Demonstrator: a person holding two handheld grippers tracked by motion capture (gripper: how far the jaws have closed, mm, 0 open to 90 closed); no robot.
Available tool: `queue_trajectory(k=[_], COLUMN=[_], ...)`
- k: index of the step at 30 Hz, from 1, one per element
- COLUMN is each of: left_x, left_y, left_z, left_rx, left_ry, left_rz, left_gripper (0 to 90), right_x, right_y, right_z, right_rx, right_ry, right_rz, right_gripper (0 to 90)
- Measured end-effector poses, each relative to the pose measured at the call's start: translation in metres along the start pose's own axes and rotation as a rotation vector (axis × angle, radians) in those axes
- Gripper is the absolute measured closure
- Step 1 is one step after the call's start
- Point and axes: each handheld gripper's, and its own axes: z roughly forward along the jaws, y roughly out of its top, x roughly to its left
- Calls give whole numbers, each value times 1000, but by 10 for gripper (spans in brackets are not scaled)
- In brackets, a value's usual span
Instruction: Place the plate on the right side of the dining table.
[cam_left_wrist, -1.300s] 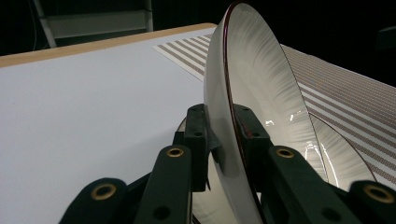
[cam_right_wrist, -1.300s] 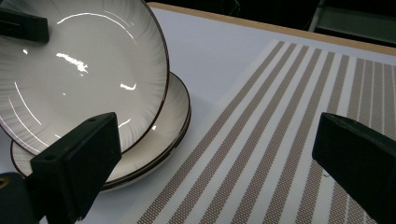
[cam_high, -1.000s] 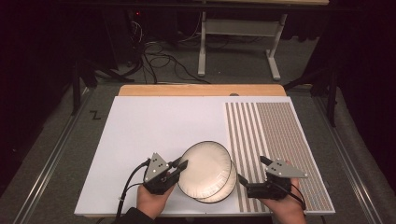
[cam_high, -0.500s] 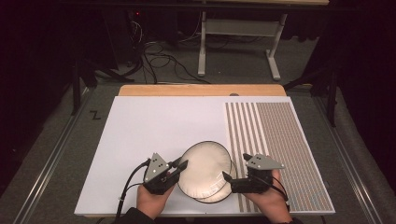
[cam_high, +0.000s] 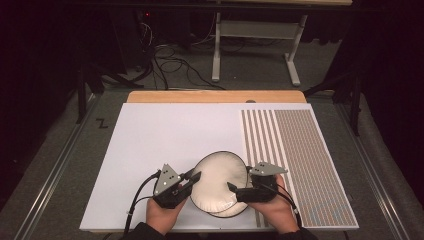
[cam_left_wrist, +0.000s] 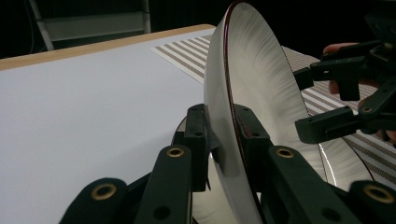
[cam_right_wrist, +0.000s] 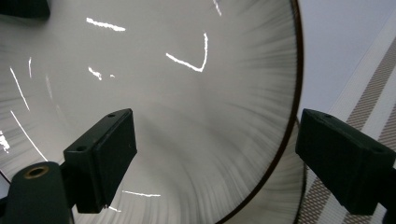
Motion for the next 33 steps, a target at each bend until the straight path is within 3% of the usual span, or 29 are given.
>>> queue_trajectory(k=[4, 6, 7, 8, 9, 18, 24, 28, 33], left_x=[0, -1, -1, -1, -1, -2, -3, -4, -5], left_y=[0, 1, 1, 1, 1, 2, 2, 3, 4], left_z=[0, 0, 0, 0, -1, -2, -2, -4, -6], left_rx=[-3, -3, -4, -6, -8, -16, -17, -26, -30], left_ry=[0, 0, 0, 0, -1, -4, 3, -3, -10], left_rz=[0, 3, 5, 7, 9, 21, 31, 36, 38], left_gripper=[785, 787, 788, 788, 788, 791, 790, 799, 809], right_x=[1, 0, 0, 0, -2, -9, -13, -18, -19], right_y=[-5, -7, -10, -10, -12, -18, -21, -21, -20], right_z=[2, 1, 0, 0, -1, -2, 0, -4, -10], right_rx=[-5, -21, -26, -26, -32, -24, 9, -2, -19], right_ry=[-10, 3, 11, 11, 27, 70, 102, 129, 136], right_rz=[9, 25, 39, 39, 47, 91, 120, 162, 176], right_gripper=[240, 283, 359, 359, 416, 569, 634, 708, 768])
